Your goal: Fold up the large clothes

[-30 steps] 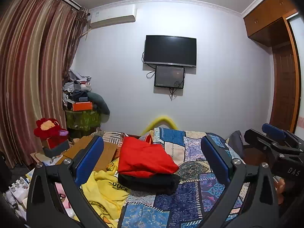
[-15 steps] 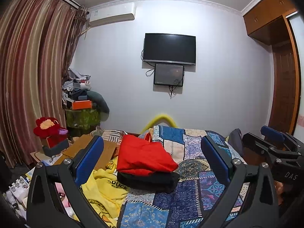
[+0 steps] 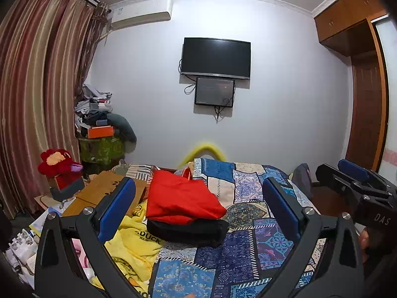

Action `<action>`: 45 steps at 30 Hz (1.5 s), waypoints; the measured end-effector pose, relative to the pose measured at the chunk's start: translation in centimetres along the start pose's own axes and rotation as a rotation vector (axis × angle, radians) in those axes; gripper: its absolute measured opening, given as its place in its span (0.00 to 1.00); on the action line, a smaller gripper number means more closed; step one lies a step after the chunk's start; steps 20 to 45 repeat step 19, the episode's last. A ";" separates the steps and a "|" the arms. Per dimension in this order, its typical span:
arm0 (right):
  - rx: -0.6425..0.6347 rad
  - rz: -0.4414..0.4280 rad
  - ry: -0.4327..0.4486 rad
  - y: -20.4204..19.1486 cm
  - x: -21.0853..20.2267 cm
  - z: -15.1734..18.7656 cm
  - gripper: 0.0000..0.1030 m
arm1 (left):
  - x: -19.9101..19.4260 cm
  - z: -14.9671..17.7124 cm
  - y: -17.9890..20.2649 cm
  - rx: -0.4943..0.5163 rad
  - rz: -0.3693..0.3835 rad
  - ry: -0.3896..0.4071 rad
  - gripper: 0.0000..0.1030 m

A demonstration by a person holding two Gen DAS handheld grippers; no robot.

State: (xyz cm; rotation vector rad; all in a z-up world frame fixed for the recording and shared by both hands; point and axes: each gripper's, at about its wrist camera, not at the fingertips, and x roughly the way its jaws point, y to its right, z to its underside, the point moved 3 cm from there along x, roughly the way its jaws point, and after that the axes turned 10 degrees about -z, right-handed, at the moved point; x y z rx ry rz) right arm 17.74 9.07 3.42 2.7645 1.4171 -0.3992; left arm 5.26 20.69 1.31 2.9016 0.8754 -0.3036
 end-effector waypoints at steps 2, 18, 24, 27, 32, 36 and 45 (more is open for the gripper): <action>0.000 0.002 0.003 -0.1 0.0 0.0 0.89 | -0.1 0.0 0.0 0.001 0.000 0.002 0.99; 0.005 0.000 0.004 0.1 0.0 0.1 0.89 | -0.9 0.1 0.2 0.010 0.010 0.005 0.99; 0.005 0.001 0.005 0.1 -0.1 0.1 0.89 | -1.0 0.1 0.2 0.012 0.008 0.005 0.99; 0.005 0.001 0.005 0.1 -0.1 0.1 0.89 | -1.0 0.1 0.2 0.012 0.008 0.005 0.99; 0.005 0.001 0.005 0.1 -0.1 0.1 0.89 | -1.0 0.1 0.2 0.012 0.008 0.005 0.99; 0.005 0.001 0.005 0.1 -0.1 0.1 0.89 | -1.0 0.1 0.2 0.012 0.008 0.005 0.99; 0.005 0.001 0.005 0.1 -0.1 0.1 0.89 | -1.0 0.1 0.2 0.012 0.008 0.005 0.99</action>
